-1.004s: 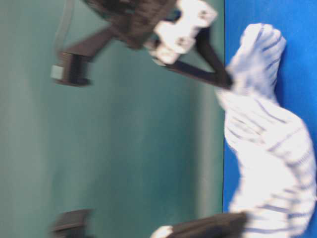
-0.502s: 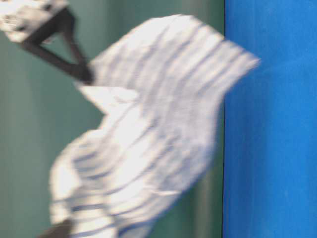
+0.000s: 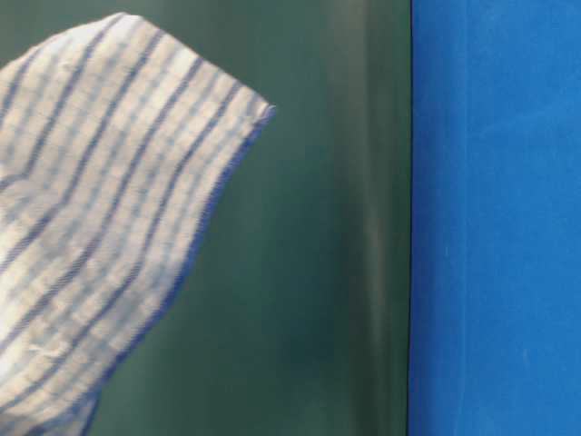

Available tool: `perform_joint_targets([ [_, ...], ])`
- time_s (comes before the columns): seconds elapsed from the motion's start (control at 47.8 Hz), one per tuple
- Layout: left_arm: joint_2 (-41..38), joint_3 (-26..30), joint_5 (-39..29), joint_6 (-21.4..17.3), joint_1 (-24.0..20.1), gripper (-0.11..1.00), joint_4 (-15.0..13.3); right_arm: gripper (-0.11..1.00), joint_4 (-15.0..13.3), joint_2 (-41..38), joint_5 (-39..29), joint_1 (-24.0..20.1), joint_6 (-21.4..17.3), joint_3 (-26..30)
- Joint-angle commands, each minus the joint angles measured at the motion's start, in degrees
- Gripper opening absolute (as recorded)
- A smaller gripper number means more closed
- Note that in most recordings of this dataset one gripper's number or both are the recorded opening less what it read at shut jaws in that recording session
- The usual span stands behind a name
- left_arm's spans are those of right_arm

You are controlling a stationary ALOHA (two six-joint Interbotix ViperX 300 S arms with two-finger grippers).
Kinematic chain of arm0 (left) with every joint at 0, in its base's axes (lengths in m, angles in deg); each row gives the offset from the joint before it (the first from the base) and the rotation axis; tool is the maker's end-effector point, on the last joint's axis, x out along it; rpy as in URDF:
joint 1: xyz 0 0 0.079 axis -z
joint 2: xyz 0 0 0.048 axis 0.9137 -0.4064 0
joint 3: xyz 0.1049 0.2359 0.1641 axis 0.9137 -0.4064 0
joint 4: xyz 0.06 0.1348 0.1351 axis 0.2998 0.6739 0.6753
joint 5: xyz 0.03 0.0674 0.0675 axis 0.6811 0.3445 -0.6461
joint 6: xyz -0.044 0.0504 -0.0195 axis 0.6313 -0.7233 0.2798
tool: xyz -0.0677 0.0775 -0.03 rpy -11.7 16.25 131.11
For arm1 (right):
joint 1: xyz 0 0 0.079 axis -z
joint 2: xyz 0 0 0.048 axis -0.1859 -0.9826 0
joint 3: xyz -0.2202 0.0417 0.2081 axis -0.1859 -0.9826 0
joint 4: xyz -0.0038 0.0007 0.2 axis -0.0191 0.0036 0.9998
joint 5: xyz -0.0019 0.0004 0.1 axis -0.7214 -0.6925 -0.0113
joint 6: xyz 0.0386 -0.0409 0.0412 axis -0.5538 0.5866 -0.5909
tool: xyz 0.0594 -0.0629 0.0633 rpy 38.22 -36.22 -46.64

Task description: Lift the towel with both arms.

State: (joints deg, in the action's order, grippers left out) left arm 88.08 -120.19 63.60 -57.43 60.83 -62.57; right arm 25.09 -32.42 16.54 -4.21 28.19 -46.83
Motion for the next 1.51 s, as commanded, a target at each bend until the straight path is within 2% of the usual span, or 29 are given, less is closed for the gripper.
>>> perform_joint_targets([
  [0.0,0.1,2.3,-0.4,-0.2,-0.2,0.03,0.0,0.01,-0.2,1.0,-0.1,-0.2,0.1,1.6],
  [0.523,0.1,2.2,-0.8,-1.6,-0.2,0.03,0.0,0.02,-0.7,1.1,0.0,-0.1,0.4,1.5],
  [0.565,0.1,2.2,-0.8,-1.4,-0.2,0.03,0.0,0.08,-1.1,1.0,0.0,-0.1,0.1,1.5],
  [0.627,0.1,2.1,-0.8,-1.2,0.2,0.04,0.0,0.27,-1.8,1.0,0.0,-0.1,-0.1,1.5],
  [0.69,0.1,2.0,-0.6,-1.0,0.4,0.13,0.0,0.46,-2.8,1.0,-0.1,-0.2,-0.1,1.3],
  [0.732,0.2,2.0,-0.4,-0.8,0.6,0.23,0.0,0.58,-3.3,1.0,-0.2,-0.1,-0.1,1.3],
  [0.774,0.2,2.0,-0.4,-0.7,0.7,0.38,0.0,0.66,-3.7,1.0,-0.2,-0.1,-0.2,1.3],
  [0.92,0.2,1.7,-0.4,-1.2,0.7,0.82,0.0,0.63,-4.0,1.0,-0.2,-0.1,-0.2,1.2],
  [0.962,0.2,1.6,-0.4,-1.2,0.7,0.89,0.0,0.64,-4.0,1.0,-0.2,-0.1,-0.3,1.2],
  [1.004,0.2,1.4,-0.4,-1.2,0.7,0.92,0.0,0.64,-4.0,1.0,-0.2,-0.1,-0.3,1.1],
  [1.15,0.2,0.0,-0.4,-1.2,0.7,0.89,0.0,0.64,-4.0,1.0,-0.1,-0.1,-0.8,-0.2],
  [1.255,-0.3,-2.4,0.2,-1.2,0.7,0.9,0.0,0.64,-3.9,0.9,0.5,-0.1,-1.1,-3.1],
  [1.485,-1.8,-10.3,5.7,-0.6,0.7,0.9,0.0,0.64,-3.2,-0.5,8.2,-0.2,-4.4,-11.4],
])
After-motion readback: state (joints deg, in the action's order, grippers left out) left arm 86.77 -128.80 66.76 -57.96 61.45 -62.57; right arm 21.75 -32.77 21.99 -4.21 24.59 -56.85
